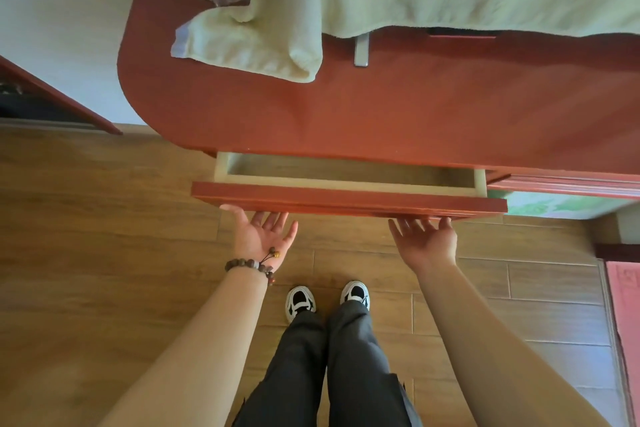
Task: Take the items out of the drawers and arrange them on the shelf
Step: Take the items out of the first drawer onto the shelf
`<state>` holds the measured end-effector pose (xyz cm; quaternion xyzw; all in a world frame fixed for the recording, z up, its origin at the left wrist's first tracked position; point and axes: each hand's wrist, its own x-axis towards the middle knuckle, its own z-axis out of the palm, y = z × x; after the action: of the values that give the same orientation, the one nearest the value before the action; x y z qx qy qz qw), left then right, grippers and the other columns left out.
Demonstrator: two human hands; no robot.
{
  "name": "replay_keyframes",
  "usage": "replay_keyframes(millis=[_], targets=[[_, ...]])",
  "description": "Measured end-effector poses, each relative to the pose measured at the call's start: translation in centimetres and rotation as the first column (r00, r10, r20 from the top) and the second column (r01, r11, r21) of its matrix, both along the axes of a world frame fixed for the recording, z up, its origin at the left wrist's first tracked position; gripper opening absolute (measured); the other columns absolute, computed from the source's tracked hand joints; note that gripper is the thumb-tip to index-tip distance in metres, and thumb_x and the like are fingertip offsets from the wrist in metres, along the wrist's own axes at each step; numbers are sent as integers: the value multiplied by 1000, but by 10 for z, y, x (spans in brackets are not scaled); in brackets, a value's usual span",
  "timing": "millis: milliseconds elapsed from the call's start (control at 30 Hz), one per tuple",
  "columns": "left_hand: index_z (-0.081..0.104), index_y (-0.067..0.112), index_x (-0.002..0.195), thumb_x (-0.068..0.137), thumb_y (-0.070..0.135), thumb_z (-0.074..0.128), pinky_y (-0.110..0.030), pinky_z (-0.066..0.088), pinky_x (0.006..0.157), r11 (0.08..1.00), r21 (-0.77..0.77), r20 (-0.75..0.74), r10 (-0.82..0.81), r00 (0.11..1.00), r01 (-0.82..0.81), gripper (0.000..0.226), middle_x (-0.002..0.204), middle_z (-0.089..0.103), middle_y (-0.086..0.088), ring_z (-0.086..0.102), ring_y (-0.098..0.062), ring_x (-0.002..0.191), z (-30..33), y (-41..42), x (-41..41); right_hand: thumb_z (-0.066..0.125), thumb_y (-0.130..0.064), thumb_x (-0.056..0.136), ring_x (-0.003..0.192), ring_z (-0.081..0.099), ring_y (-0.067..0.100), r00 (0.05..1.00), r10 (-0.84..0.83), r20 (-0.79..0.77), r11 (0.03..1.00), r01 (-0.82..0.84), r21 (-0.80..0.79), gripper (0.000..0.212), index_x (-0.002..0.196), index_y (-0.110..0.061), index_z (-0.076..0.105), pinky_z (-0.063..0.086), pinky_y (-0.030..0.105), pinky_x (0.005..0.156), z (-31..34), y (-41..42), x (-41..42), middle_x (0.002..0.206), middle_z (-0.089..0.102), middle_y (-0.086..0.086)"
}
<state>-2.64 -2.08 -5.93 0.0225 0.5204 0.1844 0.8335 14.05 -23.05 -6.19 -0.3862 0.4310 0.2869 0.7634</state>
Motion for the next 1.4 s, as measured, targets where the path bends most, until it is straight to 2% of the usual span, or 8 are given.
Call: replay_keyframes(millis=[200,367,467,733,867,1067,1267,1400], targets=[[39,16,135,79,73,43,-51,45,89,999,-29,-58,27,998,-28,80,146,37,-9,43,-26,130,3,-31,-37,28,-49,100,126,48,30,1000,-2,-20,1000,2,-14,53,137,-14,44,35,51,105,3,-30,-41,134,52,13],[49,15,123,87,68,38,-48,46,79,996,-24,-100,85,991,-88,65,133,47,-9,46,-24,123,1,-58,-61,29,-44,101,119,53,31,999,20,-36,1000,-20,-14,47,133,-15,48,38,49,100,2,-54,-68,133,54,12],[41,18,134,84,73,38,-47,45,79,995,-20,-103,96,990,-98,74,134,43,-7,45,-23,118,2,-71,-72,30,-44,101,121,51,32,999,11,-38,1000,-10,10,48,132,-14,48,37,49,103,2,-65,-80,132,54,13],[41,15,135,70,86,39,-47,44,84,994,-5,-106,105,989,-106,96,131,48,-9,49,-24,123,9,-88,-89,32,-43,101,124,49,32,999,27,-41,999,-26,21,47,136,-14,44,37,47,102,5,-82,-96,134,52,14],[47,14,124,68,86,42,-47,45,84,995,9,-135,102,986,-102,91,125,52,-8,54,-23,112,9,-95,-96,30,-44,101,128,46,31,998,36,-42,999,-35,12,48,137,-14,42,35,46,105,6,-88,-105,138,48,13],[45,16,127,73,82,40,-46,44,82,996,33,-148,91,985,-87,85,125,51,-7,52,-22,113,6,-106,-112,27,-44,102,131,44,31,998,28,-52,999,-29,-19,49,139,-16,42,31,45,110,6,-96,-124,138,48,13],[51,15,121,79,76,39,-45,44,84,996,13,-147,89,985,-88,74,122,55,-5,54,-21,108,2,-119,-138,24,-28,100,119,51,32,997,22,-69,1000,-24,-21,37,124,-17,52,33,45,106,6,-108,-151,132,52,12],[54,12,103,88,66,36,-48,45,79,999,21,-124,47,991,-45,59,108,57,-6,55,-22,104,7,-115,-144,23,-25,100,122,49,31,996,21,-88,1000,-20,10,41,132,-15,48,32,47,106,4,-110,-157,133,52,12]])
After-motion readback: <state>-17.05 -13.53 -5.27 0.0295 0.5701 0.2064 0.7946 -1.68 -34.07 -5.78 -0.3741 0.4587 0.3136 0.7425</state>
